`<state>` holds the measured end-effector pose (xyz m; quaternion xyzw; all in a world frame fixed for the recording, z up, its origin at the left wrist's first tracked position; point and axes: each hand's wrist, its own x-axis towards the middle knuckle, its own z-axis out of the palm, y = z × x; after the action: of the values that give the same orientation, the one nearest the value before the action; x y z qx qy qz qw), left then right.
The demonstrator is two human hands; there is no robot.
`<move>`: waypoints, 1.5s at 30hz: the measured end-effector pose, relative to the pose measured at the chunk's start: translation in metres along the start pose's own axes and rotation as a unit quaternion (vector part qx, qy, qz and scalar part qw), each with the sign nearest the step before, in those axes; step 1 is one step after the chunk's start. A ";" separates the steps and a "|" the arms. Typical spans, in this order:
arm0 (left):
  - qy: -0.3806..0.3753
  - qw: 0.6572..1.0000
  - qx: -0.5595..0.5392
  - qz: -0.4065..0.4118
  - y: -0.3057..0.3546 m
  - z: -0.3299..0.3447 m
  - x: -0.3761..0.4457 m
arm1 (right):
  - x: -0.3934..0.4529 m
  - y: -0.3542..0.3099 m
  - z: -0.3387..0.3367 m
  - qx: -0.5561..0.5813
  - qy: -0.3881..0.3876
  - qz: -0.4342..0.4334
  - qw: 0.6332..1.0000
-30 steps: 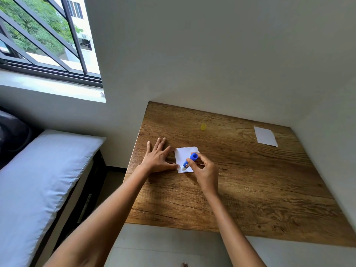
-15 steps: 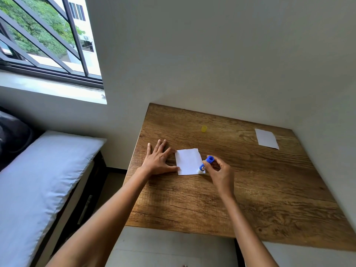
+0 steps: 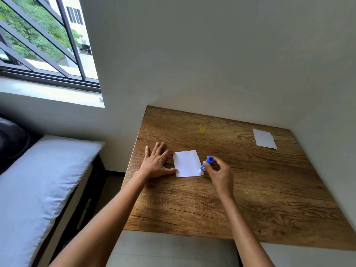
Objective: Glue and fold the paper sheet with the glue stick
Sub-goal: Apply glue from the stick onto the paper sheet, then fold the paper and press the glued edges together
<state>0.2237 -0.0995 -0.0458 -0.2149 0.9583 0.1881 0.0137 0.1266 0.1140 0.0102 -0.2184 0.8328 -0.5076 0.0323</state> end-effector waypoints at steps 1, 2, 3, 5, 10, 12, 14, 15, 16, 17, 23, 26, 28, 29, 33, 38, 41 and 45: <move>0.002 1.000 0.000 0.001 0.000 0.000 0.000 | 0.001 0.003 -0.004 0.003 0.009 0.004 1.000; 0.003 1.000 0.000 0.001 0.000 0.001 0.000 | 0.002 0.006 -0.007 0.010 0.021 0.007 1.000; 0.005 1.000 -0.001 0.001 0.000 0.001 0.000 | 0.003 0.007 -0.010 0.023 0.034 0.011 0.999; 0.005 1.000 -0.005 0.002 0.000 0.001 0.000 | 0.006 0.008 -0.013 0.063 0.066 0.020 0.996; -0.014 0.999 -0.032 0.000 0.002 -0.006 -0.003 | 0.015 0.002 -0.012 0.216 0.157 0.110 0.957; -0.021 0.997 -0.075 -0.009 0.003 -0.012 -0.003 | 0.022 -0.002 -0.009 0.260 0.139 0.150 0.944; -0.016 0.992 -0.123 -0.022 0.007 -0.019 -0.003 | 0.031 -0.008 -0.004 0.304 0.099 0.181 0.930; -0.008 0.990 -0.138 -0.029 0.010 -0.022 -0.003 | 0.035 -0.010 -0.001 0.306 0.072 0.193 0.930; 0.008 0.988 -0.149 -0.035 0.014 -0.023 -0.001 | 0.040 -0.012 0.001 0.294 0.045 0.197 0.934; 0.032 0.986 -0.161 -0.039 0.019 -0.024 0.002 | 0.045 -0.014 0.003 0.279 0.015 0.195 0.940; 0.219 0.948 -0.228 -0.020 0.069 -0.035 0.038 | 0.084 -0.017 0.016 0.173 -0.118 0.123 0.970; 0.244 0.908 -0.338 -0.052 0.093 -0.043 0.062 | 0.109 -0.020 0.032 0.084 -0.117 0.064 0.988; 0.250 0.879 -0.394 -0.102 0.099 -0.045 0.079 | 0.126 -0.023 0.046 0.032 -0.122 0.040 0.991; 0.258 0.864 -0.415 -0.118 0.098 -0.044 0.087 | 0.135 -0.025 0.053 0.011 -0.127 0.033 0.991; 0.236 0.828 -0.488 -0.143 0.087 -0.038 0.106 | 0.161 -0.030 0.082 -0.021 -0.147 0.001 0.989; 0.225 0.816 -0.510 -0.153 0.076 -0.036 0.122 | 0.180 -0.029 0.102 -0.063 -0.169 -0.046 0.983; 0.217 0.817 -0.510 -0.155 0.074 -0.036 0.126 | 0.182 -0.025 0.106 -0.072 -0.172 -0.054 0.981; 0.208 0.824 -0.503 -0.158 0.074 -0.036 0.127 | 0.183 -0.023 0.108 -0.078 -0.168 -0.059 0.981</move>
<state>0.0799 -0.1025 0.0001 -0.3745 0.6634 0.5906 -0.2662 -0.0017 -0.0575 0.0085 -0.3509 0.8385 -0.3979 0.1246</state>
